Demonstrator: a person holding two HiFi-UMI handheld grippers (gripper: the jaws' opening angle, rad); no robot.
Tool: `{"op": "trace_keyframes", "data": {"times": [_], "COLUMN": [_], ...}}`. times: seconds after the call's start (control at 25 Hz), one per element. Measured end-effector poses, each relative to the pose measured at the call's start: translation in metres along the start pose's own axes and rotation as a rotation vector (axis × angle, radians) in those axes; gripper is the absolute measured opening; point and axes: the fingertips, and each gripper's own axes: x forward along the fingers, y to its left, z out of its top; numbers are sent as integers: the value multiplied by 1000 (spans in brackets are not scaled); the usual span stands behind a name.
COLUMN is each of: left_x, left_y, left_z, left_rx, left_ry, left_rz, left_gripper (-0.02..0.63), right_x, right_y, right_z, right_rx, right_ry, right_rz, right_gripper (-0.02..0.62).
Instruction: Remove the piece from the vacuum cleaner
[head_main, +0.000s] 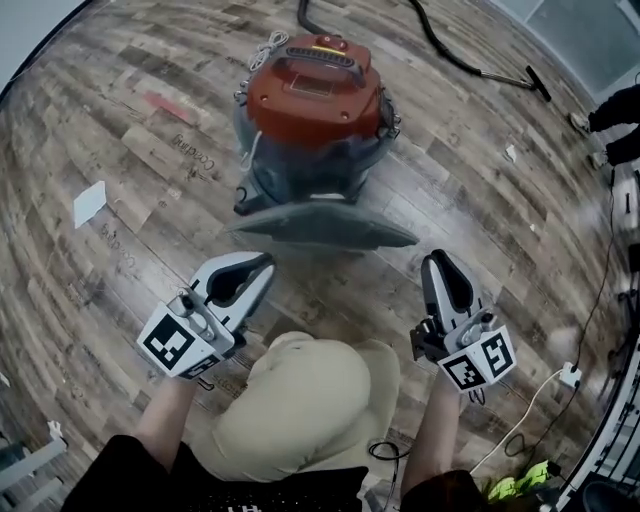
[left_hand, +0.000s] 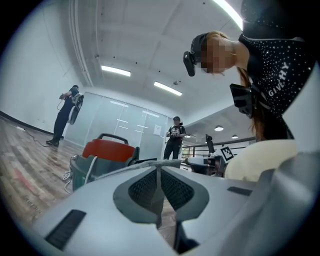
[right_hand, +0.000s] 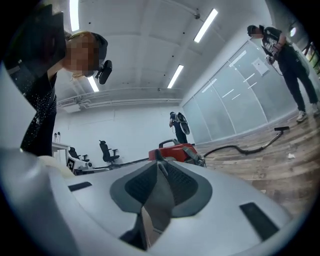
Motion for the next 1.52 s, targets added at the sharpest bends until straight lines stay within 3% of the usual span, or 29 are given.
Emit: {"op": "trace_keyframes", "data": {"times": [0.12, 0.24, 0.36, 0.52, 0.72, 0.76, 0.8, 0.84, 0.88, 1.08, 1.52], "left_x": [-15, -31, -35, -11, 6, 4, 3, 2, 0, -5, -28], "left_y": [16, 40, 63, 80, 80, 78, 75, 69, 64, 49, 23], "left_z": [-10, -20, -29, -34, -30, -28, -28, -29, -30, -29, -30], "left_rx": [18, 38, 71, 86, 96, 88, 87, 92, 97, 48, 67], "left_ry": [-14, -4, 30, 49, 31, 22, 19, 25, 35, 30, 47], "left_rz": [72, 166, 218, 188, 158, 158, 151, 136, 119, 87, 55], "left_gripper": [25, 154, 195, 195, 193, 191, 133, 53, 25, 20, 20], "right_x": [1, 8, 19, 35, 61, 63, 63, 62, 59, 48, 9], "right_y": [-1, 0, -6, -13, 3, 6, 8, 11, 13, 27, 40], "right_z": [-17, -28, -33, -34, -35, -36, -37, -37, -38, -44, -51], "right_rx": [-25, -68, -60, -40, -211, -245, -269, -278, -275, -222, -196], "right_ry": [31, 64, 71, 74, 144, 164, 175, 176, 173, 148, 172], "right_rz": [8, 6, 2, 36, 80, 78, 72, 66, 62, 54, 25], "right_gripper": [116, 178, 206, 206, 199, 127, 50, 26, 23, 21, 21]}}
